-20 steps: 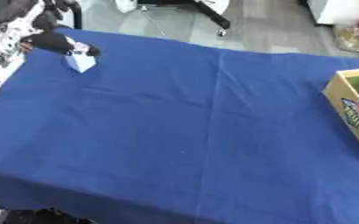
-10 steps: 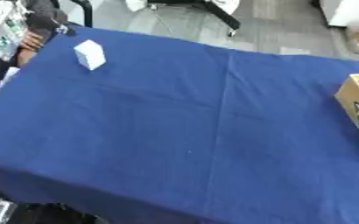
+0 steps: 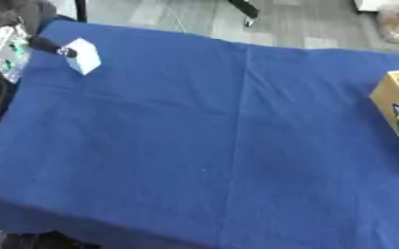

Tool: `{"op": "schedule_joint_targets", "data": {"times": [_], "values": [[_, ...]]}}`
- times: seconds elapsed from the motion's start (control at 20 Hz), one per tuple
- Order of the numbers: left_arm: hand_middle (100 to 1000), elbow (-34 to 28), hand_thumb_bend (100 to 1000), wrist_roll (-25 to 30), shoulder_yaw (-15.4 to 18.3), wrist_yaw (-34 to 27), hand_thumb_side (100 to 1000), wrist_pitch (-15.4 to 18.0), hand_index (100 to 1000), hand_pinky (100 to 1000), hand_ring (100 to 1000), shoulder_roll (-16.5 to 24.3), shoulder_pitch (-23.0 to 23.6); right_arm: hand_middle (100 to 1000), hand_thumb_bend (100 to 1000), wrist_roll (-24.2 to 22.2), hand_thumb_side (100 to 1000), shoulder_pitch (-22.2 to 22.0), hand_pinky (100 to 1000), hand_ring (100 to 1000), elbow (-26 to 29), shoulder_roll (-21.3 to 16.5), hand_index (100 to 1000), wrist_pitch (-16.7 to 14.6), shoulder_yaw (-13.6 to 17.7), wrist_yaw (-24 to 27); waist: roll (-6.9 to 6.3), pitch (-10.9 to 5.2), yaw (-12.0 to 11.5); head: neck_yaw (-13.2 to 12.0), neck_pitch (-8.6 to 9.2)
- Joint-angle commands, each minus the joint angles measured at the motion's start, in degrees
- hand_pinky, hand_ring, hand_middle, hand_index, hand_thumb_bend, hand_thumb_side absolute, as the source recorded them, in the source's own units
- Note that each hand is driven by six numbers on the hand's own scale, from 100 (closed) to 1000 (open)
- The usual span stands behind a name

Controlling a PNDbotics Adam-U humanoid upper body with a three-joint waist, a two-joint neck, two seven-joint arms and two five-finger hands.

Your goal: Pick up the objects with one hand, pass them to the other hand, and then place them into the box on the other side of the table.

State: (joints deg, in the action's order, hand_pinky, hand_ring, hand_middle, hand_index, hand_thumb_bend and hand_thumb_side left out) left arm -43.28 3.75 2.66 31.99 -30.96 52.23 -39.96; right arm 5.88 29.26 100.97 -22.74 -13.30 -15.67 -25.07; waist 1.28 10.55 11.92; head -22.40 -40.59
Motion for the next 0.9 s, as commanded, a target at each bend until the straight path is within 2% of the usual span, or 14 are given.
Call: {"op": "schedule_joint_targets", "data": {"times": [0.05,0.2,0.45,0.7,0.75,0.8,0.9], "values": [[711,0.94,1000,-1.33,0.43,-6.3,431,3.07,820,729,659,1.81,-1.14,843,100,-0.01,316,1.24,816,888,1.43,-0.68,967,0.04,0.16,0.69,0.69,0.33,0.43,0.37,1.61],[709,1.96,1000,-3.45,-0.02,-8.44,420,3.97,819,729,659,1.98,-1.28,844,100,0.05,319,1.44,816,889,1.49,-0.6,969,0.1,0.13,1.04,0.84,1.1,1.07,0.51,2.44],[698,2.6,1000,-7.82,-0.14,-8.93,404,3.42,810,725,649,1.92,-1.51,845,100,0.22,323,1.5,816,891,1.4,-0.74,973,0.2,0.14,1.61,1.15,2.25,1.74,1.05,3.71],[664,2.87,1000,-8.91,-0.44,-10.65,361,4.13,783,713,622,1.14,-1.39,845,100,0.23,323,1.64,816,892,1.37,-0.64,974,0.25,0.11,1.9,1.37,2.76,1.96,1.28,4.21],[627,2.9,912,-8.93,-0.51,-11.05,351,4.38,752,700,596,0.98,-1.37,845,100,0.2,322,1.65,816,892,1.34,-0.64,974,0.25,0.08,1.92,1.4,2.78,1.98,1.27,4.25],[604,2.87,868,-8.93,-0.55,-11.51,345,4.76,731,691,578,0.82,-1.35,845,100,0.16,321,1.66,816,892,1.31,-0.66,974,0.26,0.06,1.92,1.43,2.78,1.98,1.26,4.27],[581,2.83,838,-8.87,-0.65,-12.56,337,5.62,710,681,558,0.6,-1.28,845,100,0.12,321,1.65,816,892,1.26,-0.68,974,0.28,0.06,1.92,1.47,2.74,1.97,1.23,4.36]]}}
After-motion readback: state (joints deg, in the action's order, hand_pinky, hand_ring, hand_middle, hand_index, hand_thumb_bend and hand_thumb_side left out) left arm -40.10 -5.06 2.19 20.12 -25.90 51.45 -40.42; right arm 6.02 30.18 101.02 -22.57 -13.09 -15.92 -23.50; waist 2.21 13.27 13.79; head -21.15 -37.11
